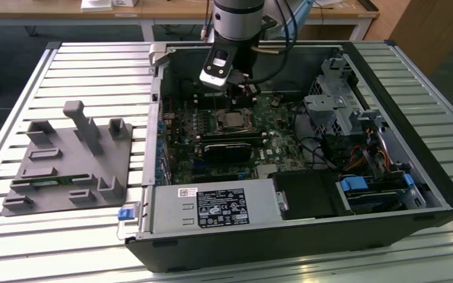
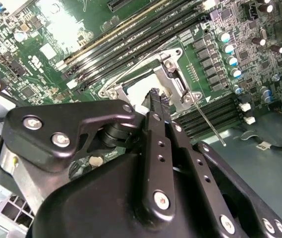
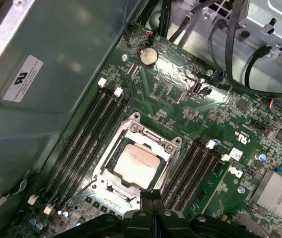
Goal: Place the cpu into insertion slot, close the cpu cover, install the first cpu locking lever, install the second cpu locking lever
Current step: 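Close the cpu cover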
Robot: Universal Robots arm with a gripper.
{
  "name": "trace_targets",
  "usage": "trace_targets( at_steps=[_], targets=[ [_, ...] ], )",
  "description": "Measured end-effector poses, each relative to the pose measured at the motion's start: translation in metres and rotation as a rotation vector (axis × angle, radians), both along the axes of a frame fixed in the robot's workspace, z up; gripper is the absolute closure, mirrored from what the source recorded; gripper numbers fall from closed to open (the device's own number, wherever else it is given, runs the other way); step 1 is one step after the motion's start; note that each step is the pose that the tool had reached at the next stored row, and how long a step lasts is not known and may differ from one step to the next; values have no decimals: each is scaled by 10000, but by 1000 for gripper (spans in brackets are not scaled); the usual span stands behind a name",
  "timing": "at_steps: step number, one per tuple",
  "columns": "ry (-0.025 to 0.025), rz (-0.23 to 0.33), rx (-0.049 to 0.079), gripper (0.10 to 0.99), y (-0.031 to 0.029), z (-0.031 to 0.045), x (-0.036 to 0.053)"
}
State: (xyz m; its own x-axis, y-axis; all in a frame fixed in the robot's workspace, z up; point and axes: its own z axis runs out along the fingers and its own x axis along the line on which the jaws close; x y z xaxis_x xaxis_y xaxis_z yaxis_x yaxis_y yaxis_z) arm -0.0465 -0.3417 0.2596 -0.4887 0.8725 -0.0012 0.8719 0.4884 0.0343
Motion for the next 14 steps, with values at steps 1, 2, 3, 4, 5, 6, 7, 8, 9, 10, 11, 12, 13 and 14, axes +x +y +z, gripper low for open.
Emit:
trace_targets(
  at_steps=[1, 2, 3, 4, 5, 6, 7, 8, 9, 10, 11, 12, 13, 14],
  targets=[
    [1, -2, 6, 980, 0, -2, -1],
    [-1, -3, 30, 980, 0, -4, -1],
    [-1, -3, 65, 980, 0, -7, -1],
    [0, -3, 97, 980, 1, -11, 0],
    [1, -4, 111, 980, 1, -17, 0],
    [1, -4, 114, 980, 1, -24, -1],
    [3, -5, 113, 980, 0, -34, -1],
    [3, -5, 113, 980, 0, -47, -1],
    [4, -5, 113, 980, 0, -58, -1],
    [5, -41, 113, 980, 0, -65, -1],
    [4, -175, 113, 980, 0, -72, -1],
    [3, -350, 114, 980, 0, -79, -1],
    [2, -536, 113, 980, 0, -87, -1],
    [1, -715, 113, 980, 0, -94, -1]
  ],
)
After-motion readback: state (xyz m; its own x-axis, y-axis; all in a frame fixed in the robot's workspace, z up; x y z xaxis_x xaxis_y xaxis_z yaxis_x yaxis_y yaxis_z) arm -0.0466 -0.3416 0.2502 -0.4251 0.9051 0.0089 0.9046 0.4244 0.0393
